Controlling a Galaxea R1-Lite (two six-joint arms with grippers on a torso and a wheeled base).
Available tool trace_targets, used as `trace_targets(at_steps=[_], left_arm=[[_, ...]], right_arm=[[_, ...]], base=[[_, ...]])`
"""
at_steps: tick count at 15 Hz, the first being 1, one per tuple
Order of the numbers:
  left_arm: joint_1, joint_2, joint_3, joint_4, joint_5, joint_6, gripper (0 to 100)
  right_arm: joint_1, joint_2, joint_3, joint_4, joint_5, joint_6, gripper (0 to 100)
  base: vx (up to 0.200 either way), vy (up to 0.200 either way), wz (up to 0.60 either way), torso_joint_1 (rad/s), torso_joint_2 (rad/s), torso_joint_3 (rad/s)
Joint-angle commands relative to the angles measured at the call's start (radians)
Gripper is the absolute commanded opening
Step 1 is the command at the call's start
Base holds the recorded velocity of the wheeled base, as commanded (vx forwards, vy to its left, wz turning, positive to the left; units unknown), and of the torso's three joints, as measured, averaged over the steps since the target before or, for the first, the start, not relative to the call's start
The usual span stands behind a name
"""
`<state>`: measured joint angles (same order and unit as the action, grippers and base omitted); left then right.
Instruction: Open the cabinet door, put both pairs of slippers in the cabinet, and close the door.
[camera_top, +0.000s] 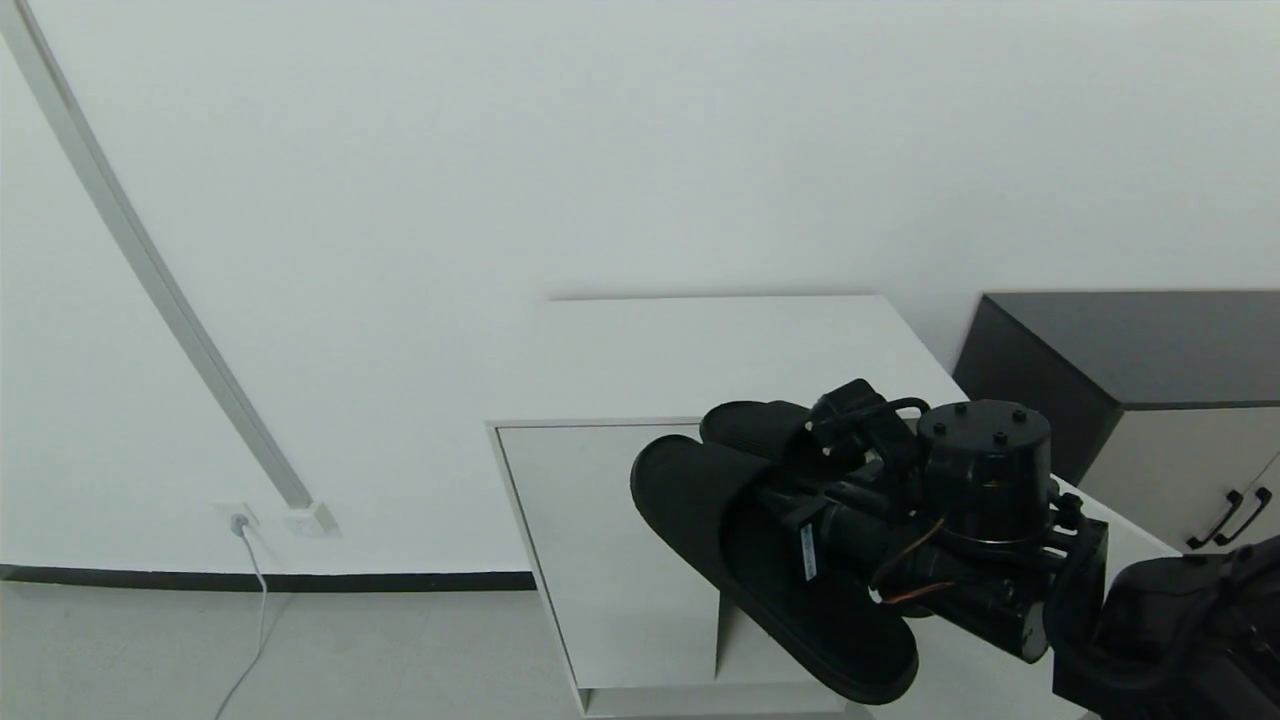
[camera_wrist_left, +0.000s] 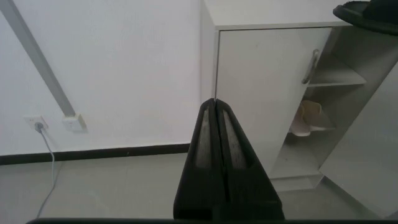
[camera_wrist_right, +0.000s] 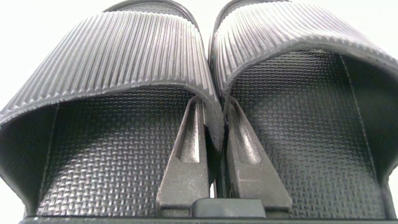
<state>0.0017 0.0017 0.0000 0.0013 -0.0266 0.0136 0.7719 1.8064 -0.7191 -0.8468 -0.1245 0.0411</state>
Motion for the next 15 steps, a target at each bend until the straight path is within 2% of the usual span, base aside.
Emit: trace_targets(at_steps=[1,5,8,15], left_arm=[[0.0,0.0,0.0,0.0,0.001,0.0,0],[0.0,0.0,0.0,0.0,0.001,0.0,0],[0.0,0.0,0.0,0.0,0.001,0.0,0],[0.0,0.0,0.0,0.0,-0.001,0.0,0]], right_arm=[[0.001,0.001,0.0,0.0,0.0,0.0,0],[0.001,0.008,0.001,-0.012,0.002,0.0,0],[0.001,0.031,0.02,-0.066,0.002,-0.013,0],[-0.005,0.033,0.037,-0.069,-0.003,-0.013,0]], base=[[0.0,-0.2,0.0,0.007,0.0,0.002],[0.0,-0.2,0.0,0.001,0.0,0.0],[0.0,0.0,0.0,0.0,0.0,0.0],[0.0,0.0,0.0,0.0,0.0,0.0]])
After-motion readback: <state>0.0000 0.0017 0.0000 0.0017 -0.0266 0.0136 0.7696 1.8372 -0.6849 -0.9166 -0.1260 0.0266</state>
